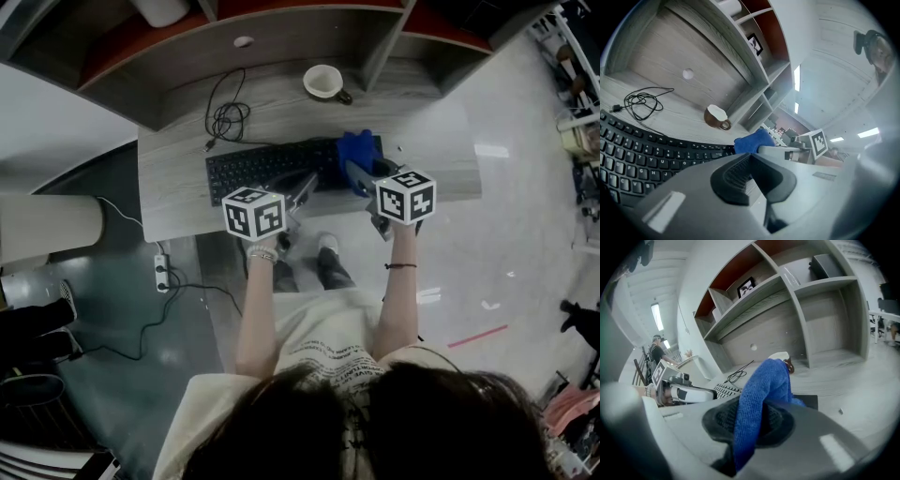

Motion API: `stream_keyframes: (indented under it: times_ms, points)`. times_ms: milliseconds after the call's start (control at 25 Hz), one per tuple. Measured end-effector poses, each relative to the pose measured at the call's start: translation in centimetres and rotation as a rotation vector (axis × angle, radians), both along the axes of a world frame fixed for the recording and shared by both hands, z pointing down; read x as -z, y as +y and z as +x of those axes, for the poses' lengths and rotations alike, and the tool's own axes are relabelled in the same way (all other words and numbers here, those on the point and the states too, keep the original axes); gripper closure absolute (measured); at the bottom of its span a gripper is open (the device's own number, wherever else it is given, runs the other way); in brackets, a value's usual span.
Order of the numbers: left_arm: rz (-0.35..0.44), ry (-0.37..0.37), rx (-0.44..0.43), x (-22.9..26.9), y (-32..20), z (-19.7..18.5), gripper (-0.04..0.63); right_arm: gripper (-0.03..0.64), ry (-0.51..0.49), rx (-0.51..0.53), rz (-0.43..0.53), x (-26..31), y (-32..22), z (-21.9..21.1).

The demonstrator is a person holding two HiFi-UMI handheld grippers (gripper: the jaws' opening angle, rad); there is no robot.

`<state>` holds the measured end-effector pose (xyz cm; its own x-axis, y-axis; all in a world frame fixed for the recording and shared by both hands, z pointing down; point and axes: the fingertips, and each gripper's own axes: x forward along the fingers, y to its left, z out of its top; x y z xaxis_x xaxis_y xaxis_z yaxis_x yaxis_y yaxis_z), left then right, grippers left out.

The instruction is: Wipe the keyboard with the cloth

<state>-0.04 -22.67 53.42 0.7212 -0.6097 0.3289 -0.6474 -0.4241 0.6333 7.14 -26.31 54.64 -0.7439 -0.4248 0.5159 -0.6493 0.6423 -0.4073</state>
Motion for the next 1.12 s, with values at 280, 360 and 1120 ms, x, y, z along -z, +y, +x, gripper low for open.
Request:
stream_keyframes:
  times_ms: [280,360,1120]
  points:
    - [0.0,-0.001,0.014,0.1,0.3,-1.3,0.592,0.558,-0.006,0.01,0.002,0.2,0.3,-1.1]
    - [-0.002,-0.005,0.013,0.0,0.5,-1.4,0.592,0.558,-0.007,0.012,0.001,0.2,0.4,-1.4]
    - [0.0,-0.008,0.039,0.1,1.6,-4.5,0.592,0.558,0.002,0.046,-0.004,0.0,1.6,-4.8]
